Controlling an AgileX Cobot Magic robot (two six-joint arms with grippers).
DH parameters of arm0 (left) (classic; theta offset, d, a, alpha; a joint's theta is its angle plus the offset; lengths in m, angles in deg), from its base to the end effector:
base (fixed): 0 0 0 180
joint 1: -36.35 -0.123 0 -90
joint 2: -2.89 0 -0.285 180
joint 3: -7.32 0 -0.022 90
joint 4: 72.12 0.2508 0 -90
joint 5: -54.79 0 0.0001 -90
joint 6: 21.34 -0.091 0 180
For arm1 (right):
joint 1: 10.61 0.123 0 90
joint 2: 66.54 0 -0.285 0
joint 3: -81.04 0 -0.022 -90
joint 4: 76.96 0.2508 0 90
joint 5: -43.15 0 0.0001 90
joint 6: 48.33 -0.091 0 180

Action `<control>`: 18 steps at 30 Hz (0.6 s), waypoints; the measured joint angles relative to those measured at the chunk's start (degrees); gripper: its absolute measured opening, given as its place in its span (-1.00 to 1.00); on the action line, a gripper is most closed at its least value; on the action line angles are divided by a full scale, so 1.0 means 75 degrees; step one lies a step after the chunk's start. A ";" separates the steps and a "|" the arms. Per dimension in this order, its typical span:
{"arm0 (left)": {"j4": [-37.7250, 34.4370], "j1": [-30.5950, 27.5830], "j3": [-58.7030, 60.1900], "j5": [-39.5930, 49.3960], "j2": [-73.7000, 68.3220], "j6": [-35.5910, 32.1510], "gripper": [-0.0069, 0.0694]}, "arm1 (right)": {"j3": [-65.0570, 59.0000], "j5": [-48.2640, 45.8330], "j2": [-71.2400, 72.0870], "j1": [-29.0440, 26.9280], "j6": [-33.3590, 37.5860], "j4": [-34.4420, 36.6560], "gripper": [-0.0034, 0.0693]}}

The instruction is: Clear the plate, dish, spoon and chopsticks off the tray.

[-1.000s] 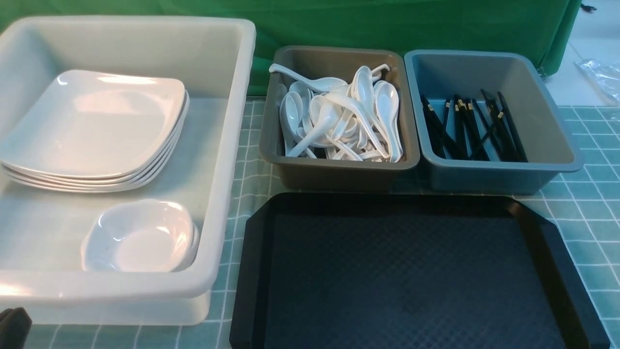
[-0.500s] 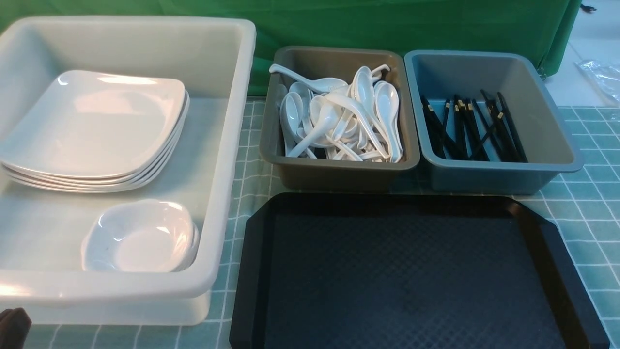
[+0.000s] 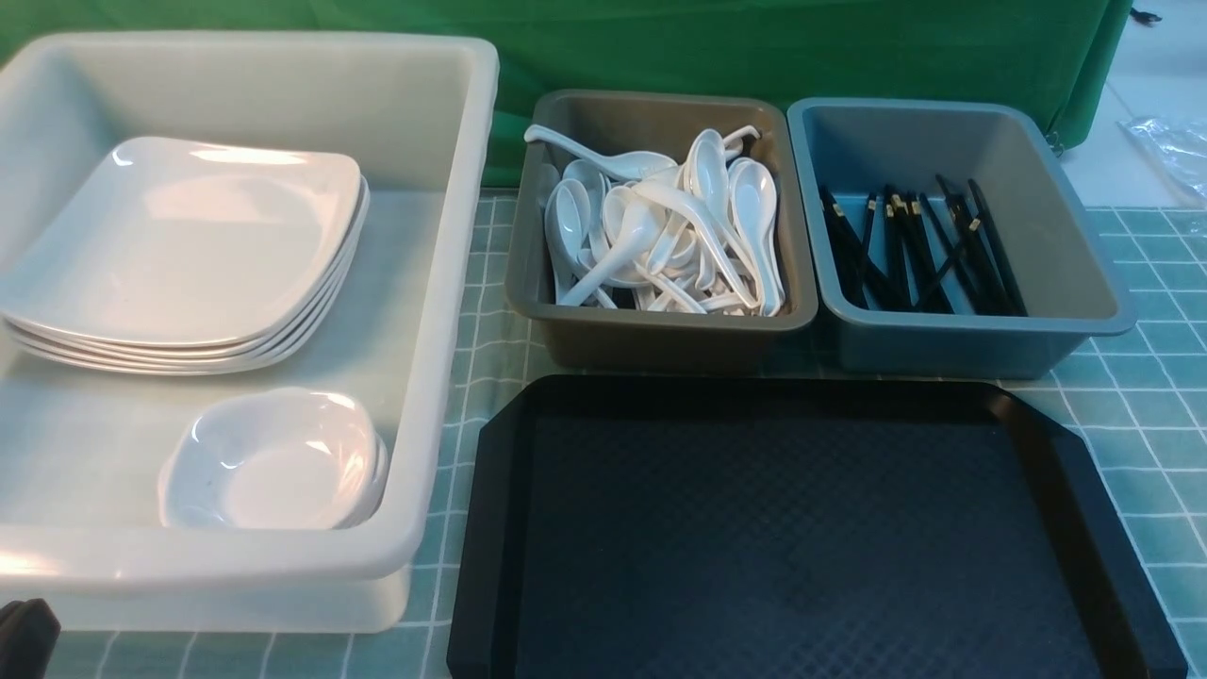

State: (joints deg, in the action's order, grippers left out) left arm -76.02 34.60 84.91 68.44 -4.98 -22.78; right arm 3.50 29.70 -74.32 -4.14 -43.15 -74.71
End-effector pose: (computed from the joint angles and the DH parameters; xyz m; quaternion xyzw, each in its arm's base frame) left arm 0.0558 0.0002 0.1893 -0.0220 0.7605 -0.0095 0.6489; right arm 0.0553 0.0071 0.1900 -0.0656 0.7562 0.0232 0.6506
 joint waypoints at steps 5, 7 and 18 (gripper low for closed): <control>0.0000 0.0000 0.0000 0.0000 0.0000 0.0000 -0.77 | 0.0000 0.0000 0.0000 0.0000 -0.0007 0.0000 -0.37; 0.0007 0.0000 0.0000 0.0000 0.0000 0.0000 -0.77 | 0.0000 0.0000 0.0000 0.0000 -0.0007 0.0000 -0.37; 0.0021 -0.0100 0.0000 0.0000 0.0000 -0.0225 -0.77 | 0.0000 0.0000 0.0000 0.0000 -0.0013 0.0000 -0.34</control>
State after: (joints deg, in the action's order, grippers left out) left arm -75.86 33.86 84.91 68.44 -4.98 -24.47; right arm 3.50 29.70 -74.32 -4.14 -43.25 -74.71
